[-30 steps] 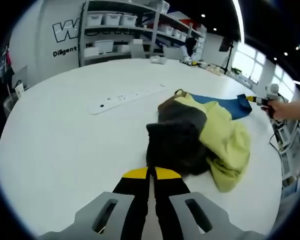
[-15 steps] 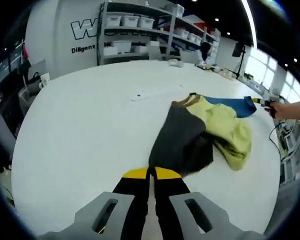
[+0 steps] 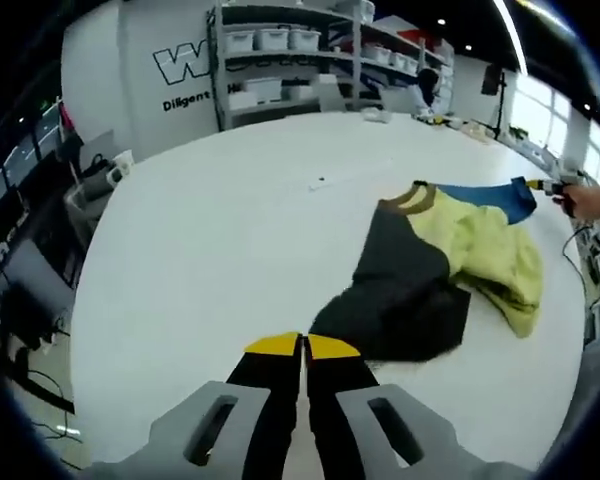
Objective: Fold the garment on the visible template until the final outline fits inside the template.
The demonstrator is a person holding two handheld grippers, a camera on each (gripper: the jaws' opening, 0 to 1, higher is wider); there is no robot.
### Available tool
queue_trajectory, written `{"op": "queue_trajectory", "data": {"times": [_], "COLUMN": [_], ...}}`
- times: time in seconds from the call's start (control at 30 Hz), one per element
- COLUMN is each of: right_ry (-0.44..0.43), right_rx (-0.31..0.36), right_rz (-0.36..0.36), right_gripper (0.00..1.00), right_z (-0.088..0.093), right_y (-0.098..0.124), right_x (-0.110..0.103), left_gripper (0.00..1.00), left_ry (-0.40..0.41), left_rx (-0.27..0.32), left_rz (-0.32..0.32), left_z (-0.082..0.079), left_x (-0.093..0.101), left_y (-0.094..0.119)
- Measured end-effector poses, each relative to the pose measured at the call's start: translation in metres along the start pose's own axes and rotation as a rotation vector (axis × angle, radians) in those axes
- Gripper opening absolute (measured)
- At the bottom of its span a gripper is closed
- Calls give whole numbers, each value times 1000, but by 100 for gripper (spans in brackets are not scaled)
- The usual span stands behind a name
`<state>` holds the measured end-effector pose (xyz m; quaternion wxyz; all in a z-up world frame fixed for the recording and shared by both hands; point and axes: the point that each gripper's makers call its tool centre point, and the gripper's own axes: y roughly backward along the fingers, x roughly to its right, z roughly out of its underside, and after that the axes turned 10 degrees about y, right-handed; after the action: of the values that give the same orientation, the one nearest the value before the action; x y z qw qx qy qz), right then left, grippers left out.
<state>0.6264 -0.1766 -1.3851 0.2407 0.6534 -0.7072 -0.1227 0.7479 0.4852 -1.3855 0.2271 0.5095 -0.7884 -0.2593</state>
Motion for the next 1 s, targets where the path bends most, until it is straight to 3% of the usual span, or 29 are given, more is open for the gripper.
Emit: {"op": "queue_trajectory", "data": {"times": [0.03, 0.07, 0.2, 0.47, 0.7, 0.87, 1.0], "right_ry": [2, 2, 4, 9, 12, 7, 5], "right_rx": [-1, 0, 1, 6, 4, 1, -6], "right_rz": [-3, -6, -12, -17, -17, -13, -10], "right_gripper": [0, 0, 0, 0, 0, 0, 0], "right_z": [0, 1, -1, -4, -2, 1, 5], "right_y": [0, 0, 1, 1, 1, 2, 3], "right_x": [-1, -2, -5, -5, -5, -4, -3], "left_gripper": [6, 8, 14, 16, 20, 26, 23], "left_ry": [20, 37, 5, -11, -45, 27, 31], "left_rx": [48, 50, 1, -57, -124, -120, -97], "left_rz": [23, 49, 155, 271, 266, 234, 206], "left_z": [-7, -6, 14, 51, 77, 74, 64], "left_x": [7, 15, 61, 130, 146, 150, 155], "left_y": [2, 3, 6, 12, -1, -14, -19]}}
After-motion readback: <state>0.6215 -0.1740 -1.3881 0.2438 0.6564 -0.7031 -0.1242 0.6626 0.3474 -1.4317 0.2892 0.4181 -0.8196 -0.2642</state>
